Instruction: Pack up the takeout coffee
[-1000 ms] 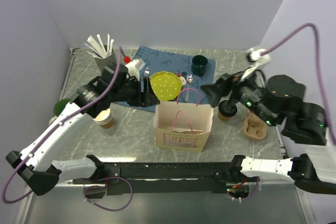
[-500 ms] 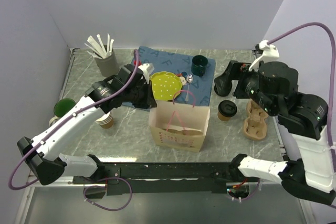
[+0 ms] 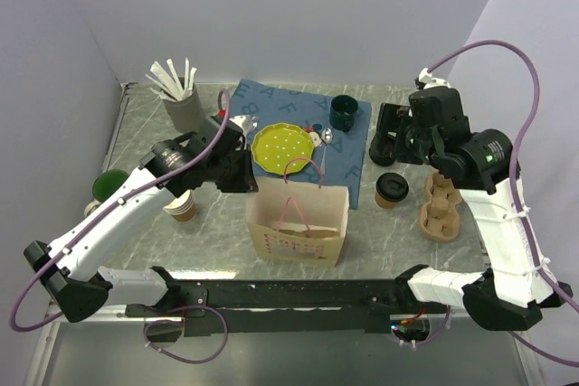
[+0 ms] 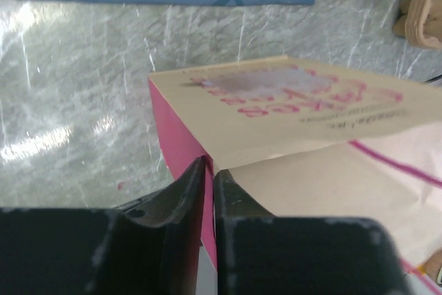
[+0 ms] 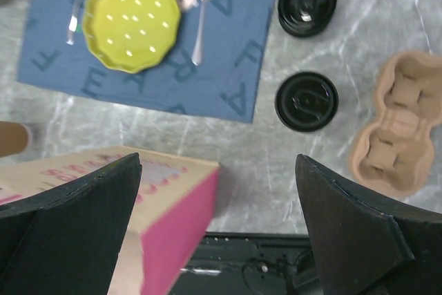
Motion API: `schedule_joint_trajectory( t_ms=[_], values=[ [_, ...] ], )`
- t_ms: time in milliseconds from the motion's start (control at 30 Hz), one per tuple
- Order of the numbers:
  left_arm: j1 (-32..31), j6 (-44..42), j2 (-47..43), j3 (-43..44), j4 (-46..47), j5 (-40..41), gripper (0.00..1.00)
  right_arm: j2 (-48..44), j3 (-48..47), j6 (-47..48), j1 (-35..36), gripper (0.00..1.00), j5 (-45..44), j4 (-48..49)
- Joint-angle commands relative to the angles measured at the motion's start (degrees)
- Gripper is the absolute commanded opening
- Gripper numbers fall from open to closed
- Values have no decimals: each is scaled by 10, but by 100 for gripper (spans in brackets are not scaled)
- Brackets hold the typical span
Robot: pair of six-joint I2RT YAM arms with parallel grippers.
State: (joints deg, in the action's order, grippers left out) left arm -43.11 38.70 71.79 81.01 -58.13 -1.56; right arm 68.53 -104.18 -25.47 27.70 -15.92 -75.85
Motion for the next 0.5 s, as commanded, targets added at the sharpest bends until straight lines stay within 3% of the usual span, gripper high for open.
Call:
schedule_joint_trajectory(
  t_ms=[0, 233, 467],
  values=[
    [-2, 28, -5, 12, -44, 34, 21, -11, 32, 13, -17, 100, 21, 7],
    [-2, 10, 11, 69, -60, 47, 56, 6, 61, 10, -25, 100, 42, -19],
    [-2, 6, 12, 118, -70, 46, 69, 5, 76, 0, -31, 98, 49, -27]
  ],
)
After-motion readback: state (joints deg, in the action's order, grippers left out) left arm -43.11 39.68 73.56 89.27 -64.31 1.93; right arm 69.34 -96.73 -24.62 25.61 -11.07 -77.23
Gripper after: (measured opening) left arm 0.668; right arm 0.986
